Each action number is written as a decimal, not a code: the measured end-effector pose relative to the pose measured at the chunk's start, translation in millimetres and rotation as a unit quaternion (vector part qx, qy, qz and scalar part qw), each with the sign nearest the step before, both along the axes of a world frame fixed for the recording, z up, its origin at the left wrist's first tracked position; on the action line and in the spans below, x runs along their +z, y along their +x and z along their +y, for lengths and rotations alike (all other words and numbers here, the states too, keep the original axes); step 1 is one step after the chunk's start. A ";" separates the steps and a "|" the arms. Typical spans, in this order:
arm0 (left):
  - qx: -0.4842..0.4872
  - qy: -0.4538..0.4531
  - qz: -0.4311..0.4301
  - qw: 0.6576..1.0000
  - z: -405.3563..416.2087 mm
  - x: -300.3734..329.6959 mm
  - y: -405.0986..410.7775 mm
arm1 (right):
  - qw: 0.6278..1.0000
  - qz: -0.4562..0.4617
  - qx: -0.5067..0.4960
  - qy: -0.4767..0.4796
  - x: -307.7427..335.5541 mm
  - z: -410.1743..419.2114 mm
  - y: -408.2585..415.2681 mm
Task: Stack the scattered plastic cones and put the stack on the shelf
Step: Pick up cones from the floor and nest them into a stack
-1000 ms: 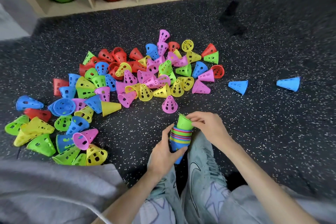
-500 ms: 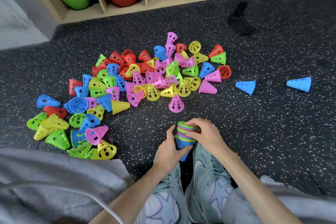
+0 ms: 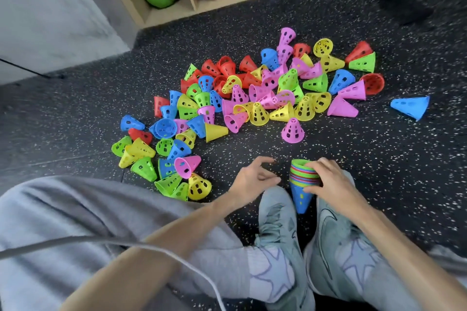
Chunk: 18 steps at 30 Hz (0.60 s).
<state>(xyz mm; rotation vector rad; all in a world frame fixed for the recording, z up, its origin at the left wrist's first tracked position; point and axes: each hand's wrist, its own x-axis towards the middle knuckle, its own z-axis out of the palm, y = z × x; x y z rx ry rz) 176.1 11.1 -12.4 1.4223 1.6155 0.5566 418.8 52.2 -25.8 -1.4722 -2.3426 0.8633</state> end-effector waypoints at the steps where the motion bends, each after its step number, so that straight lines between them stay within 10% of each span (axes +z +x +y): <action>1: 0.003 -0.001 0.019 1.000 1.5 7.2 -17.5 | 1.000 -0.004 0.001 -0.002 -0.2 -0.2 -0.6; 8: 0.051 -0.002 0.214 0.975 10.8 36.7 -138.9 | 1.000 -0.017 0.017 0.010 -2.9 -5.5 -1.0; 18: -0.149 -0.076 0.359 0.918 9.1 21.9 -186.5 | 1.000 0.008 -0.012 0.018 -3.4 -6.8 0.1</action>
